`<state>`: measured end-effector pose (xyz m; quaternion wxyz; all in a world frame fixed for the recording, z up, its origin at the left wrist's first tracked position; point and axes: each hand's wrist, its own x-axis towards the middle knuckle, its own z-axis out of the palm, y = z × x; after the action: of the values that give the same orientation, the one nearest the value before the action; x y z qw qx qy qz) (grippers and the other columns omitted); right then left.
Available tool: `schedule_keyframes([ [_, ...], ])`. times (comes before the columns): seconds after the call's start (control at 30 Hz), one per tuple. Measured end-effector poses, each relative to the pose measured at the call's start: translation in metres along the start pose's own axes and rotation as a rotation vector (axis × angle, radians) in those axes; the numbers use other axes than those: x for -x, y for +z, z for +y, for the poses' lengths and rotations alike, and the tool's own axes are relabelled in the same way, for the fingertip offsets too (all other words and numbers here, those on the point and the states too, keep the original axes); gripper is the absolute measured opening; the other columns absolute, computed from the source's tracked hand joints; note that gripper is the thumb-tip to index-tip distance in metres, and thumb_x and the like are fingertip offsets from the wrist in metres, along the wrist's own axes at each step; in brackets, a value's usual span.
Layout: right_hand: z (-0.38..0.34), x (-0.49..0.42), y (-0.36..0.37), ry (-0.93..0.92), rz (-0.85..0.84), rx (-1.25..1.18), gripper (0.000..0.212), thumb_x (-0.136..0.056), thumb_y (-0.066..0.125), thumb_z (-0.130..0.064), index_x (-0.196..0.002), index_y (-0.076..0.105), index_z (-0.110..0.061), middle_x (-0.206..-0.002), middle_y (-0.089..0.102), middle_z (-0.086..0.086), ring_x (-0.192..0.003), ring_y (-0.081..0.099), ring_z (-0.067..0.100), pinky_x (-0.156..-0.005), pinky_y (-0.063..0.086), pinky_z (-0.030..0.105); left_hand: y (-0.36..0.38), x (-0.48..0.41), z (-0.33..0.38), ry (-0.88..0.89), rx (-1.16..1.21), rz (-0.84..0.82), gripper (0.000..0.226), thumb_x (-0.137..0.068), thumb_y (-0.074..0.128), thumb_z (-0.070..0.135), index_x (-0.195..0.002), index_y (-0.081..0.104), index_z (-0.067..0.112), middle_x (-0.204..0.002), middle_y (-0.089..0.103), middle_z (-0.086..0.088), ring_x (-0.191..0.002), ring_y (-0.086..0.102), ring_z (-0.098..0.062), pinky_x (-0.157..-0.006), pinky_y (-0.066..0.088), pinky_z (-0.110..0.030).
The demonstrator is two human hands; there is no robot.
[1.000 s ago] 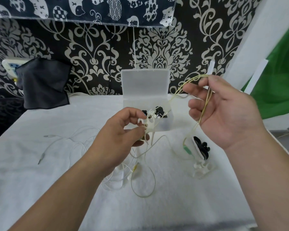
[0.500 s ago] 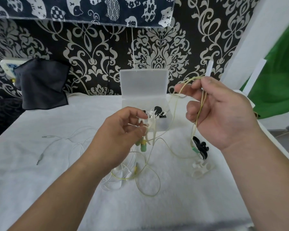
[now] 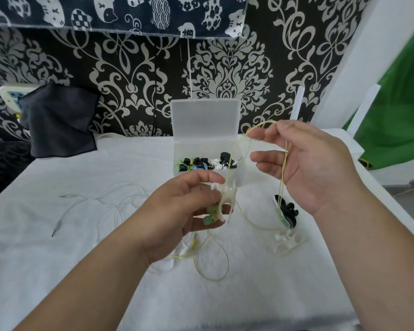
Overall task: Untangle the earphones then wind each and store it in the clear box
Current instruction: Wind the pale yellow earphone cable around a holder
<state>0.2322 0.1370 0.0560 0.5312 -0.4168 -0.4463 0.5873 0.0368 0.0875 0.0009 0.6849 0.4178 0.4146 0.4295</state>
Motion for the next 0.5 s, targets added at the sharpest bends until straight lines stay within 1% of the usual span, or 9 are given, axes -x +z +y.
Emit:
schedule_keyframes([
  [0.1,-0.001,-0.001,0.000,-0.015,0.052,-0.049,0.028,-0.103,0.045,-0.017,-0.079,0.059,-0.011,-0.095,0.076,0.012,-0.061,0.068,0.023,-0.054,0.054,0.027,-0.001,0.001,0.000,0.019,-0.054,-0.007,0.042,-0.073,0.064,0.004,-0.115,0.061,0.007,-0.094,0.065,-0.011,-0.086,0.070,-0.024,-0.081,0.056,-0.040],
  [0.2,-0.003,-0.004,-0.003,-0.024,0.107,-0.116,0.030,-0.104,0.043,-0.017,-0.079,0.058,-0.011,-0.091,0.075,0.013,-0.068,0.072,0.024,-0.058,0.056,0.027,-0.002,0.001,0.000,0.027,-0.071,-0.019,0.043,-0.071,0.064,-0.001,-0.114,0.061,0.005,-0.097,0.065,-0.013,-0.087,0.069,-0.025,-0.079,0.056,-0.038],
  [0.3,0.000,-0.007,-0.006,0.000,0.153,-0.133,0.029,-0.104,0.044,-0.018,-0.079,0.056,-0.011,-0.090,0.075,0.014,-0.075,0.074,0.025,-0.061,0.057,0.028,-0.001,0.001,0.000,0.046,-0.073,-0.028,0.035,-0.072,0.065,-0.002,-0.105,0.062,0.008,-0.096,0.063,-0.014,-0.084,0.069,-0.026,-0.076,0.056,-0.036],
  [0.4,0.003,-0.010,-0.010,0.040,0.193,-0.148,0.028,-0.103,0.046,-0.018,-0.078,0.056,-0.011,-0.088,0.075,0.015,-0.079,0.076,0.026,-0.060,0.058,0.027,0.000,0.002,0.001,0.080,-0.078,-0.031,0.025,-0.074,0.066,-0.002,-0.096,0.063,0.009,-0.093,0.061,-0.016,-0.085,0.069,-0.028,-0.076,0.056,-0.035],
  [0.5,0.003,-0.013,-0.013,0.074,0.218,-0.180,0.027,-0.103,0.047,-0.018,-0.079,0.056,-0.011,-0.085,0.075,0.014,-0.080,0.076,0.027,-0.058,0.058,0.026,0.001,0.002,0.001,0.090,-0.088,-0.061,0.020,-0.078,0.062,-0.001,-0.095,0.063,0.007,-0.090,0.065,-0.014,-0.083,0.069,-0.028,-0.077,0.056,-0.036],
])
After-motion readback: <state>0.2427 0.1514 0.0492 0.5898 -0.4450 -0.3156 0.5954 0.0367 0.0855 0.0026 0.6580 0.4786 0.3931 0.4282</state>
